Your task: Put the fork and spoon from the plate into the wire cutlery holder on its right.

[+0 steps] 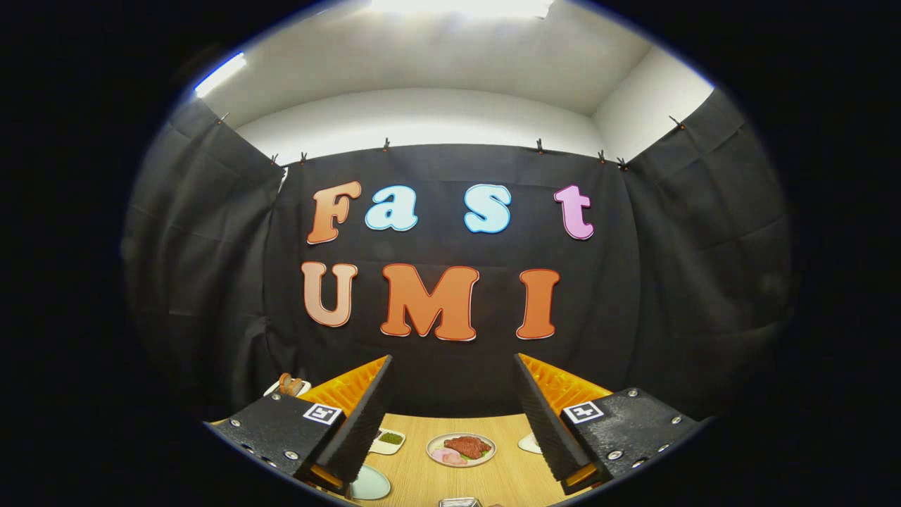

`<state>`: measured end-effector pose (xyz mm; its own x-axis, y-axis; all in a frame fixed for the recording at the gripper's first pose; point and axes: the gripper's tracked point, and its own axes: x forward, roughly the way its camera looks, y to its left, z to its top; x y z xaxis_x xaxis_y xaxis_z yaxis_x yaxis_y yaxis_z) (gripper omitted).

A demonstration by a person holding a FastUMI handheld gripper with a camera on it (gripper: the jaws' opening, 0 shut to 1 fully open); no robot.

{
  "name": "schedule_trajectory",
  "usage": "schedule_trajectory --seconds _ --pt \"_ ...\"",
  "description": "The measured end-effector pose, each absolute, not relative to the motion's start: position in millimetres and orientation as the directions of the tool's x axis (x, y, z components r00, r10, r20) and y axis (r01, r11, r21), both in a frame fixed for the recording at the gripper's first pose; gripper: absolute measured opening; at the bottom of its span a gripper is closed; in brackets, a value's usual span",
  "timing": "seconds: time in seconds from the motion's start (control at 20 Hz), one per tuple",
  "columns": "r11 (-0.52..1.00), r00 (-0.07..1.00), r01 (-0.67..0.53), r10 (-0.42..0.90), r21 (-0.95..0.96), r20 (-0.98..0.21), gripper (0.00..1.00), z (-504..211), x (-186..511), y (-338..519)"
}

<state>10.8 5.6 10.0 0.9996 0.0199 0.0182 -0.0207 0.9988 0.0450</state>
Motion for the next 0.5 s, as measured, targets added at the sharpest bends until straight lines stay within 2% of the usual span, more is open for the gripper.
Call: schedule_trajectory --seconds 0.3,0.5 --pt "0.997 0.998 -0.061 0.061 0.055 0.012 0.98 5.7 19.9 27.8" --pt "0.989 0.988 -0.119 0.126 0.084 -0.087 0.98 -35.5 21.8 58.4"
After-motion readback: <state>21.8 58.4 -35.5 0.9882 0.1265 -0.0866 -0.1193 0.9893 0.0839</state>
